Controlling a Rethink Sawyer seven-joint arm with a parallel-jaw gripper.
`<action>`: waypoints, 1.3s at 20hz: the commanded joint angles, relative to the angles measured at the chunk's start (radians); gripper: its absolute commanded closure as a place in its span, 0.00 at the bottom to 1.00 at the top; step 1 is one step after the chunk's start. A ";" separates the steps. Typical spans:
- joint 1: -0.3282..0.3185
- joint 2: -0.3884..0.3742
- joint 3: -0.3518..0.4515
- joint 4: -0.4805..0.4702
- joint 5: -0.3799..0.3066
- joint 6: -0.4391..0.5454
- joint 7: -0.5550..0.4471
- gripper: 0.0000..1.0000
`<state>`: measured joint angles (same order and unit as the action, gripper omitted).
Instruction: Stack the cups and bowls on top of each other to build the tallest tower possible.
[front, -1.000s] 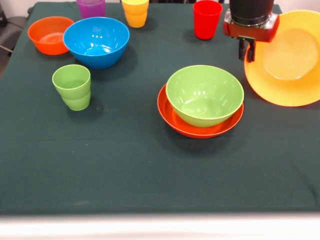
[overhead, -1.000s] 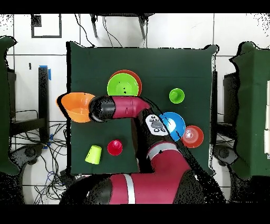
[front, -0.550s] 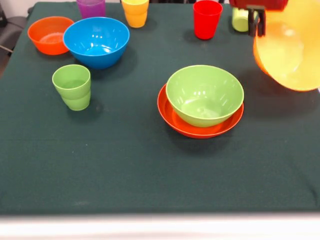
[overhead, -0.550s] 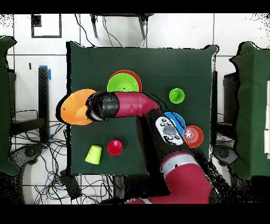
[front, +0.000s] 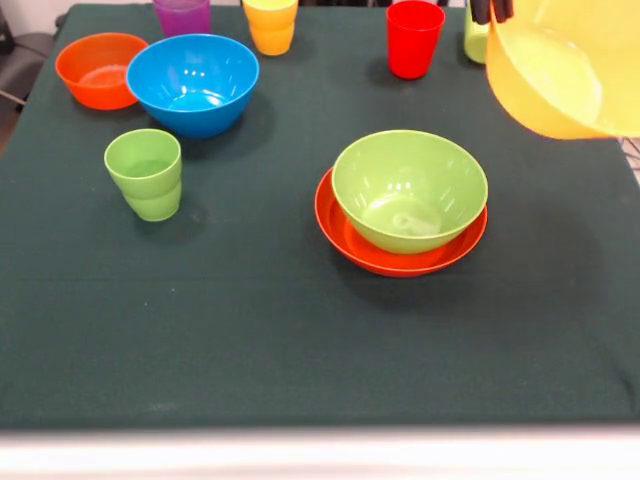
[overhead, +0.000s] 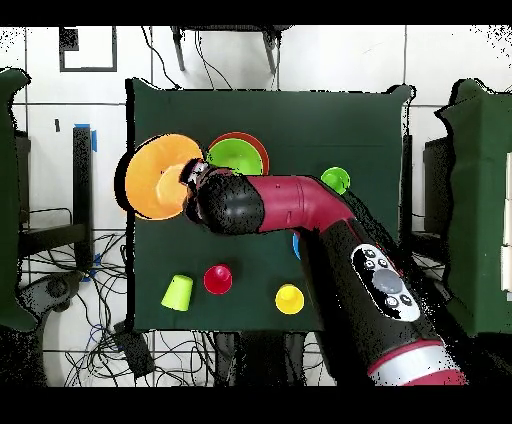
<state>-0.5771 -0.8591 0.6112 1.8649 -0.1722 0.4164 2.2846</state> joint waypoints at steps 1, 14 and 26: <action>-0.046 -0.014 0.169 0.111 -0.133 -0.202 -0.111 1.00; -0.130 0.212 0.152 0.042 -0.430 -0.337 -0.151 1.00; -0.390 0.360 0.382 0.045 -0.553 -0.150 -0.296 1.00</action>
<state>-0.9422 -0.5686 0.8947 1.8935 -0.6412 0.1295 2.2698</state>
